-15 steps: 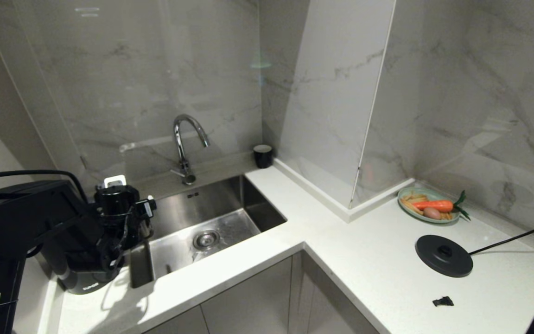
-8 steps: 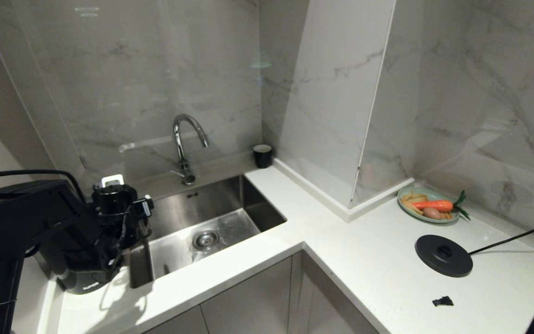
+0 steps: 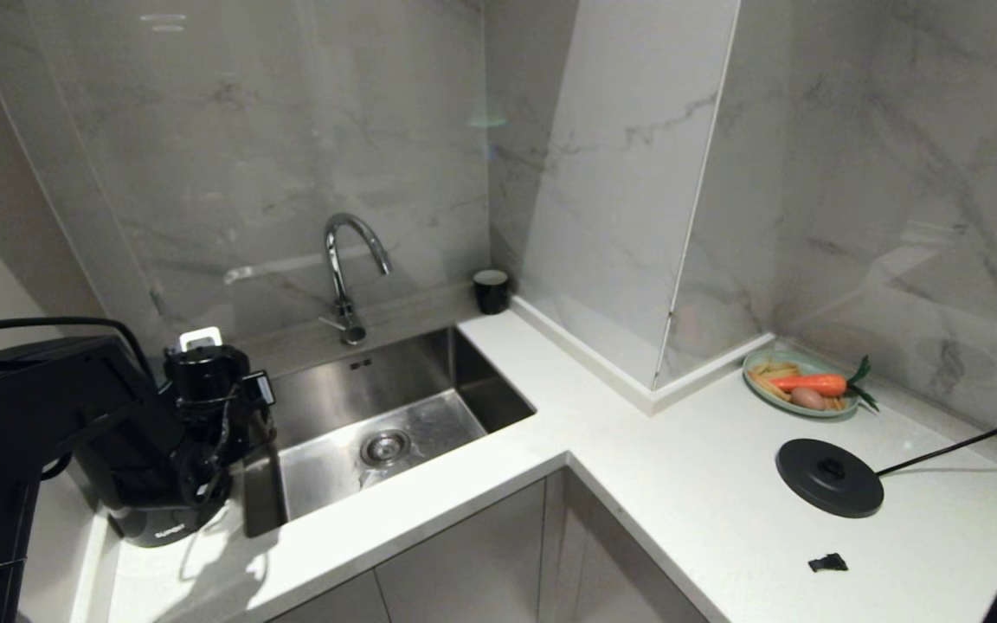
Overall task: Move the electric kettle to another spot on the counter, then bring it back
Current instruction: Grab the kettle
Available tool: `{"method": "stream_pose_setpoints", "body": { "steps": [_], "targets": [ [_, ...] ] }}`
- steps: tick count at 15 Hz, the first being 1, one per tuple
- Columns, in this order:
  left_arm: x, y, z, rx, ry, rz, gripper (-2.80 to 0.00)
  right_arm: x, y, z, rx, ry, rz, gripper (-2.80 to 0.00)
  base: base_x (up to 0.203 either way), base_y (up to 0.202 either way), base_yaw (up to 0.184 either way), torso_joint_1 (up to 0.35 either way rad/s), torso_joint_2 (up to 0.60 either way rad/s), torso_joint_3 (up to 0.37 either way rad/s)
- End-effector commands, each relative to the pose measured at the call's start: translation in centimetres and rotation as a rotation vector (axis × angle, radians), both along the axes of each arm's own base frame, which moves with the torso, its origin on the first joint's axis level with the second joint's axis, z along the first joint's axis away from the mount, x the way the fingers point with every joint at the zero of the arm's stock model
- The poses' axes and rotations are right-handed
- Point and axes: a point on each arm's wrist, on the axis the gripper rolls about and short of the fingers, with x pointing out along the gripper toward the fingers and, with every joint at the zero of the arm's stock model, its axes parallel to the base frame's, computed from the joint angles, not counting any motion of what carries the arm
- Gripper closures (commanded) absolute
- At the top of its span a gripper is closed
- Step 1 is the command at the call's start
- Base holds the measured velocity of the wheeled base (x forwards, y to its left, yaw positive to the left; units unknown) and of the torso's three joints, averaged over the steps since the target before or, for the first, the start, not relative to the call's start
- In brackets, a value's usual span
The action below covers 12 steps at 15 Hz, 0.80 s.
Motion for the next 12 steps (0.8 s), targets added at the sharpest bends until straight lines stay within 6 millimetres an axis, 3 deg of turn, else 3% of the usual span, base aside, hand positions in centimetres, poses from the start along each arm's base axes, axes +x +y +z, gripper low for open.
{"method": "stream_pose_setpoints", "body": {
  "steps": [1, 6, 9, 12],
  "targets": [
    [0.1, 0.2, 0.1, 0.001, -0.009, 0.007, 0.00, 0.0, 0.0, 0.0, 0.000, 0.001, 0.001, 0.00, 0.000, 0.000, 0.000, 0.000, 0.00, 0.000],
    [0.0, 0.6, 0.8, 0.002, -0.025, 0.017, 0.00, 0.0, 0.0, 0.0, -0.001, 0.000, 0.001, 0.00, 0.000, 0.000, 0.000, 0.000, 0.00, 0.000],
    [-0.4, -0.6, 3.7, 0.006, -0.089, -0.009, 0.00, 0.0, 0.0, 0.0, 0.000, 0.001, 0.001, 0.00, 0.000, 0.000, 0.000, 0.000, 0.00, 0.000],
    [-0.7, -1.6, 5.0, 0.015, -0.112, -0.033, 0.00, 0.0, 0.0, 0.0, 0.000, 0.001, 0.001, 0.00, 0.000, 0.000, 0.000, 0.000, 0.00, 0.000]
  ]
}}
